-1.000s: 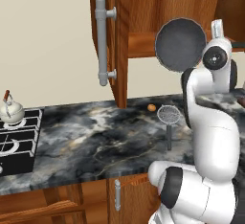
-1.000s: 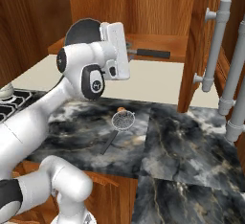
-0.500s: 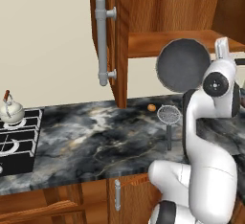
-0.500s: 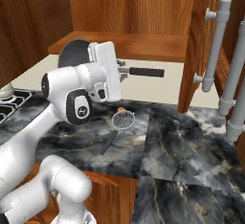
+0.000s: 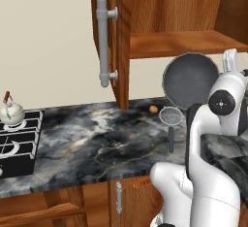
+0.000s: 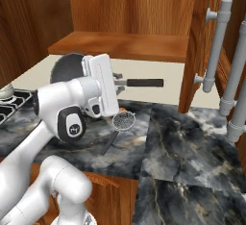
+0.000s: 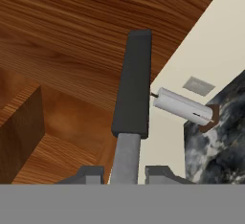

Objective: Pick the pan from the cabinet and place it on the stove. Then turn on the stove burner for the pan.

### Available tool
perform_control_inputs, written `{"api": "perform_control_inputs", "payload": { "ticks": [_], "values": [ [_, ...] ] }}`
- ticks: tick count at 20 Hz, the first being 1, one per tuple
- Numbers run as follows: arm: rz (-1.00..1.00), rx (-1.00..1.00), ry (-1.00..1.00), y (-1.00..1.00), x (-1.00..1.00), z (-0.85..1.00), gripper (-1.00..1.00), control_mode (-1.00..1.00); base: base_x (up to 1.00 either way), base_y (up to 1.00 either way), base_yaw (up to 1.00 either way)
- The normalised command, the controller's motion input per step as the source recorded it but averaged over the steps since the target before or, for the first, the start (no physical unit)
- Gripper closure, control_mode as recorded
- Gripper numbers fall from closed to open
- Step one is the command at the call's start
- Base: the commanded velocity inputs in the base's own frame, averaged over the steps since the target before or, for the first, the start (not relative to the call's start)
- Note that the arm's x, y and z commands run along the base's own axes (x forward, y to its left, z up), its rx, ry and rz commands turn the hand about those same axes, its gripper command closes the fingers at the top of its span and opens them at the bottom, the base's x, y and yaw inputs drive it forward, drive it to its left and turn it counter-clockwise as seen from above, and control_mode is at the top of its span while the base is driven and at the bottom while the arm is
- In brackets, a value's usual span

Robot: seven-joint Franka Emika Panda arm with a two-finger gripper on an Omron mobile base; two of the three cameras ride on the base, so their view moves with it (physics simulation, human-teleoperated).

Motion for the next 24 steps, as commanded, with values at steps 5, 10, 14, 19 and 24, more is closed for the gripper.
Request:
{"api": "perform_control_inputs", "payload": {
  "ticks": [5, 10, 14, 19, 24],
  "values": [
    [0.00, 0.00, 0.00, 0.00, -0.07, 0.00, 1.00, -1.00, 0.00, 0.00, 0.00],
    [0.00, 0.00, 0.00, 0.00, -0.14, -0.05, 1.00, 1.00, -0.28, 0.21, 0.00],
    [0.00, 0.00, 0.00, 0.00, 0.00, 0.00, 1.00, 1.00, -0.50, 0.35, 0.00],
    [0.00, 0.00, 0.00, 0.00, 0.00, 0.00, 1.00, 1.00, -0.52, 0.34, 0.00],
    [0.00, 0.00, 0.00, 0.00, 0.00, 0.00, 1.00, 1.00, -0.52, 0.41, 0.00]
  ]
}}
